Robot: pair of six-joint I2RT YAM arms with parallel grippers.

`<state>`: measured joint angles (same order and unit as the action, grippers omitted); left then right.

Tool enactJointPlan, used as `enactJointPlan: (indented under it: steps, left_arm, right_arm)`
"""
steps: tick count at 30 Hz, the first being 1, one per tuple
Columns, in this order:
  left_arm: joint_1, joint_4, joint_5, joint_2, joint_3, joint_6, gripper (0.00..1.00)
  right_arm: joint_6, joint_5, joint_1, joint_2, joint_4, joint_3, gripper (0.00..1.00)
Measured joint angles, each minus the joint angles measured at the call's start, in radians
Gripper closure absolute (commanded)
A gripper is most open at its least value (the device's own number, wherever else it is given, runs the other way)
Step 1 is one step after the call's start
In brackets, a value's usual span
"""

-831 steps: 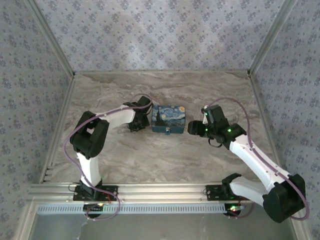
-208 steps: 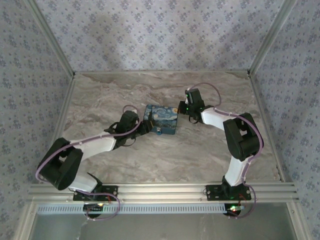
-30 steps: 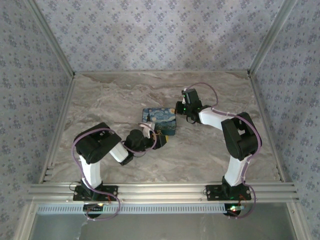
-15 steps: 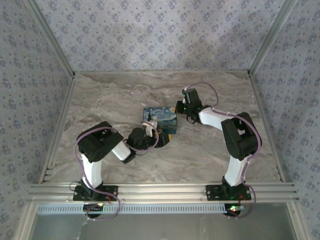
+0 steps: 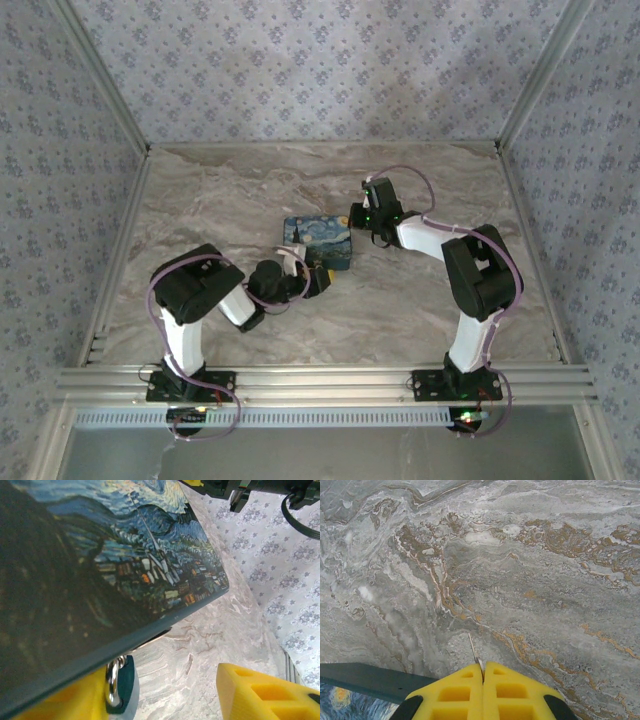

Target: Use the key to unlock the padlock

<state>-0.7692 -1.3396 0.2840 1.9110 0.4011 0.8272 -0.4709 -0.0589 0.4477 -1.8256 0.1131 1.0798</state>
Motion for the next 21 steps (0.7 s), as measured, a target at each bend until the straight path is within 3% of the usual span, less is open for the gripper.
enactJointPlan:
  steps: [6, 13, 21]
  left_arm:
    - [0.004, 0.001, 0.001, -0.002, 0.000, 0.009, 0.47]
    - [0.003, -0.002, 0.021, 0.018, 0.029, 0.036, 0.37]
    - [-0.013, 0.004, 0.045, 0.044, 0.077, 0.055, 0.33]
  right_arm:
    - [0.000, -0.001, 0.000, 0.000, 0.000, -0.001, 1.00]
    - [0.000, 0.005, -0.001, 0.000, 0.004, -0.001, 1.00]
    - [0.000, 0.020, -0.005, -0.001, 0.012, -0.001, 1.00]
